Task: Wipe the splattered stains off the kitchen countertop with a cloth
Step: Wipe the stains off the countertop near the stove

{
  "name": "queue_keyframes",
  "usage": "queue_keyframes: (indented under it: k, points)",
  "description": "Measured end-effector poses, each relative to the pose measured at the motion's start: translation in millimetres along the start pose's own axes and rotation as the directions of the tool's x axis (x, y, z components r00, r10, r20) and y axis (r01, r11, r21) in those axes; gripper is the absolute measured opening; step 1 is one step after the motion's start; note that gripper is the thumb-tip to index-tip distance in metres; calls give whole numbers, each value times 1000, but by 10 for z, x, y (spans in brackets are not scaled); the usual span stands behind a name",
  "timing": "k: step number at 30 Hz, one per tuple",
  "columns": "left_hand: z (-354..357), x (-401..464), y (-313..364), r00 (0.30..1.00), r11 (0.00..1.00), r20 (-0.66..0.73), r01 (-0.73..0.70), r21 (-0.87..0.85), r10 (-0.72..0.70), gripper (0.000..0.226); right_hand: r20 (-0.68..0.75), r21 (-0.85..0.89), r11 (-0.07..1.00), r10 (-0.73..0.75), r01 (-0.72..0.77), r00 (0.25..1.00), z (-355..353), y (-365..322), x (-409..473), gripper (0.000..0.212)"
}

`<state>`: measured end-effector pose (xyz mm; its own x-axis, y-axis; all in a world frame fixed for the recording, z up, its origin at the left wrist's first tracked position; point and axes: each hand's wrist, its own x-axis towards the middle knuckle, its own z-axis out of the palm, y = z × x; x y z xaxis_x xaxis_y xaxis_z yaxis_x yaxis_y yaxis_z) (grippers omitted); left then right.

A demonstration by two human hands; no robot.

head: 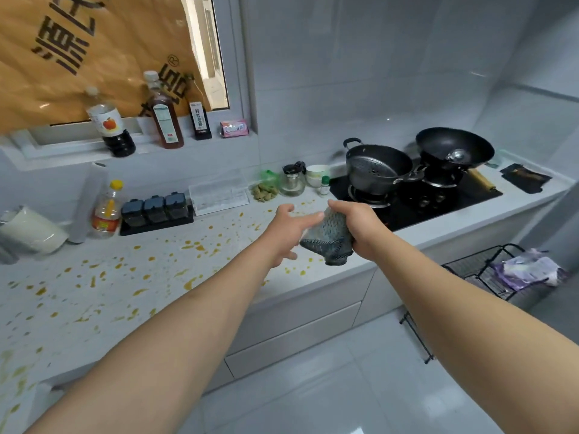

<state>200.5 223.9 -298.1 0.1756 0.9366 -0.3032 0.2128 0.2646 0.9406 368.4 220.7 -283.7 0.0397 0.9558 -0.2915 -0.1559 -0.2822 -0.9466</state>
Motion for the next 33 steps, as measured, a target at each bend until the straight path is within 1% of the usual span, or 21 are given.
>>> queue_keyframes:
  k: [1, 2, 4, 5, 7, 8, 11, 14, 16, 17, 18, 19, 20, 22, 24, 25, 26, 27, 29, 31, 33]
  points:
    - [84, 25, -7, 997, 993, 16, -71, 91, 70, 87, 30, 19, 999, 34, -34, 999, -80, -23, 28, 40]
    - [254, 90, 22, 988, 977, 46, -156, 147, 151, 87, 66, 37, 997, 67, -69, 996, -240, -73, 78, 40]
    - [451, 209, 28, 974, 965, 99, -218, 147, 205, 72, 135, 55, 994, 90, -99, 987, -414, -122, 133, 33]
    - [570, 285, 54, 975, 969, 102, -211, 133, 198, 67, 136, 30, 996, 84, -89, 987, -540, -157, 189, 28]
    - [797, 440, 123, 980, 973, 72, -195, 124, 187, 63, 61, -56, 998, 45, -41, 997, -842, -230, 328, 19]
    - [900, 510, 159, 979, 972, 58, -200, 121, 194, 60, 36, -77, 996, 40, -37, 999, -993, -259, 395, 19]
    - [1166, 668, 210, 977, 964, 33, -213, 157, 210, 35, -8, -29, 998, 60, -60, 998, -1331, -298, 562, 37]
    - [1403, 769, 267, 984, 968, 0, -174, 183, 176, 16, -32, 85, 994, 75, -72, 997, -1580, -271, 736, 42]
    - [1543, 830, 315, 988, 989, -119, -82, 119, 97, 22, 55, 139, 979, 141, -147, 989, -1668, -246, 794, 43]
    - [1600, 860, 322, 981, 995, -190, -9, 97, 27, 27, 117, 154, 974, 152, -169, 981, -1677, -226, 810, 40]
    - [1644, 893, 314, 976, 995, -213, 69, 69, -53, 28, 158, 170, 971, 140, -167, 977, -1675, -193, 838, 32]
    - [1674, 909, 293, 978, 991, -166, 130, 11, -126, 28, 179, 187, 970, 120, -154, 976, -1646, -148, 862, 29]
    - [1715, 920, 250, 979, 979, -77, 183, -85, -189, 31, 190, 209, 967, 108, -148, 976, -1604, -90, 871, 29]
    - [1789, 965, 134, 959, 909, 82, 283, -305, -271, 47, 227, 271, 941, 143, -204, 963, -1471, 58, 904, 35]
    - [1846, 1063, 32, 944, 825, 105, 325, -463, -313, 58, 241, 339, 894, 217, -291, 946, -1322, 191, 948, 34]
    - [1861, 1103, -3, 937, 794, 87, 334, -508, -338, 59, 230, 361, 879, 240, -311, 943, -1261, 230, 958, 27]
    - [1865, 1145, -30, 935, 795, 61, 330, -509, -349, 58, 215, 358, 882, 243, -308, 946, -1218, 252, 975, 19]
    - [1842, 1198, -59, 938, 833, 29, 320, -450, -345, 55, 206, 341, 891, 239, -299, 949, -1177, 301, 1024, 12]
    - [1795, 1275, -76, 953, 930, -45, 280, -236, -299, 49, 226, 279, 917, 224, -284, 948, -1164, 351, 1072, 17]
    - [1701, 1373, -91, 963, 966, -100, 244, -84, -252, 48, 230, 237, 926, 241, -295, 943, -1153, 367, 1137, 30]
    - [1608, 1510, -133, 968, 978, -165, 203, 55, -191, 50, 228, 241, 900, 310, -362, 923, -1172, 363, 1218, 35]
